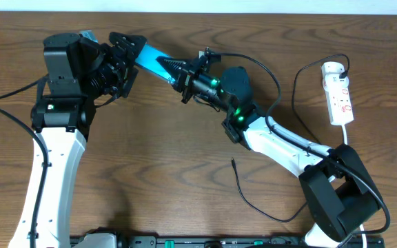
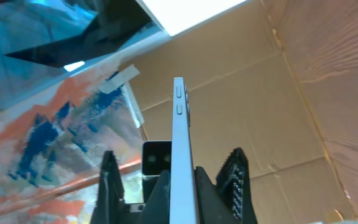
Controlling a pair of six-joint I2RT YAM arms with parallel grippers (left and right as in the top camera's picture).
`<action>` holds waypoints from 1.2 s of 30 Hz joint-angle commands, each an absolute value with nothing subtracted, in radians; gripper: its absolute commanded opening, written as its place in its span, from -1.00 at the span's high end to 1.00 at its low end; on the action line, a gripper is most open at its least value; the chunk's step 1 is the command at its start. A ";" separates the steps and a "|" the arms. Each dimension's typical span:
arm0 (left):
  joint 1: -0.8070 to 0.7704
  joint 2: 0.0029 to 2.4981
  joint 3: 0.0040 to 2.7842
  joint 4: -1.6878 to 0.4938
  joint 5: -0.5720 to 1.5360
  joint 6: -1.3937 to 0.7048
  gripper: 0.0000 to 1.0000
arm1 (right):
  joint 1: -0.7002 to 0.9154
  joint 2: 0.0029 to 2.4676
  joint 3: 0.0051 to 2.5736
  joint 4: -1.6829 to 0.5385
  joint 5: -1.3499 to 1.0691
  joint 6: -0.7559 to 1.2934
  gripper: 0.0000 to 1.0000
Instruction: Plug charger to phone and switch on socket
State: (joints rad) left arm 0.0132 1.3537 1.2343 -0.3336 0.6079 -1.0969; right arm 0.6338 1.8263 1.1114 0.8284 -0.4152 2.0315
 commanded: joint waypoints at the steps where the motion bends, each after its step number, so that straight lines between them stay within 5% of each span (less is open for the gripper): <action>1: 0.017 1.346 1.243 -0.326 0.620 -1.065 -0.84 | 0.646 1.824 1.124 0.858 -0.372 2.052 0.97; 7: 0.017 1.346 1.243 -0.326 0.617 -1.035 -0.81 | 0.654 1.824 1.124 0.857 -0.372 2.051 0.97; 14: 0.017 1.347 1.243 -0.326 0.614 -1.021 0.00 | 0.656 1.824 1.124 0.860 -0.376 2.051 0.97; 20: 0.017 1.347 1.242 -0.326 0.592 -1.013 0.03 | 0.668 1.824 1.124 0.879 -0.376 2.051 0.97; 33: 0.017 1.347 1.241 -0.300 0.591 -1.002 0.71 | 0.689 1.824 1.124 0.881 -0.381 2.036 0.97; 36: 0.017 1.347 1.241 -0.296 0.591 -1.002 0.72 | 0.689 1.824 1.124 0.913 -0.388 2.046 0.97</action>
State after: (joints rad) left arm 0.0132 1.3537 1.2343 -0.3092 0.5961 -1.0203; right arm 0.6785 1.8263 1.1114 0.8864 -0.3714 2.0399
